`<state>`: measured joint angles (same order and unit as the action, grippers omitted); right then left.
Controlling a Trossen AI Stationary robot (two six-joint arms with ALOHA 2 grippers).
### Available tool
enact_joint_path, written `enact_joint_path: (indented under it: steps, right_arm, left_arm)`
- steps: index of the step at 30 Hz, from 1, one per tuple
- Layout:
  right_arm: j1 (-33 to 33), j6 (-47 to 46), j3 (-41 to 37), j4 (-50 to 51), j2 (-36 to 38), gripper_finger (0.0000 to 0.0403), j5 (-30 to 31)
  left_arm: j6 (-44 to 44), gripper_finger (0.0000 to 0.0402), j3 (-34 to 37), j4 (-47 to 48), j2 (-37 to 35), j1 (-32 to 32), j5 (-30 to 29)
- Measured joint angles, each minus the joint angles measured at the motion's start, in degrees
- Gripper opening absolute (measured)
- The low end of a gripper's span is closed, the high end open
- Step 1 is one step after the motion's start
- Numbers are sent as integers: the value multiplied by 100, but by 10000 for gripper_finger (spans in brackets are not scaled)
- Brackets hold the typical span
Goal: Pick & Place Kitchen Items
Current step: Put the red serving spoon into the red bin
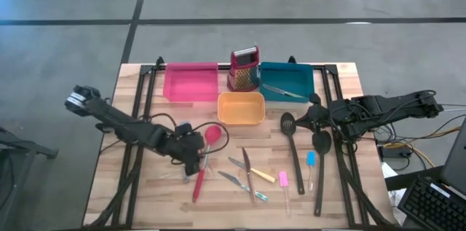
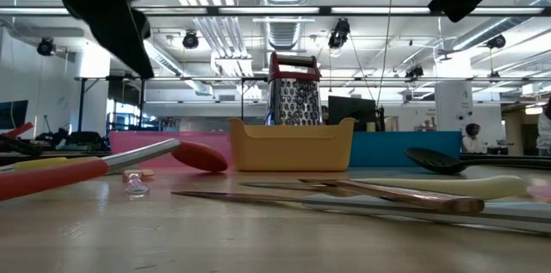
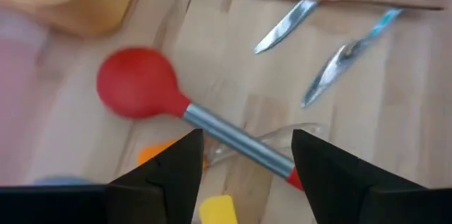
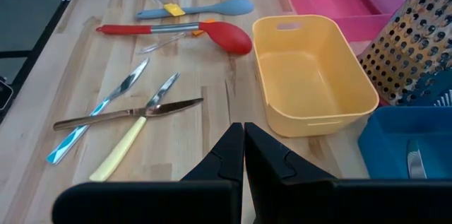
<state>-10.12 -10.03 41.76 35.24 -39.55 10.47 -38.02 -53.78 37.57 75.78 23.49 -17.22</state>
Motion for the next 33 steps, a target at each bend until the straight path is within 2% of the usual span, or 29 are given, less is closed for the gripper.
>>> enact_joint_path:
  steps: [10,15,19,33]
  right_arm:
    - [1,-1,0,2,0,8,-1]
    - [-1,-1,0,2,0,8,-1]
    - [1,6,0,0,0,9,0]
    - [0,10,0,0,0,8,0]
  left_arm:
    - [-1063,220,66,-25,563,-600,68]
    - [-1611,220,66,-47,776,-842,517]
    - [-1889,220,66,-53,939,-895,609]
    - [-2103,220,66,-681,1476,-914,775]
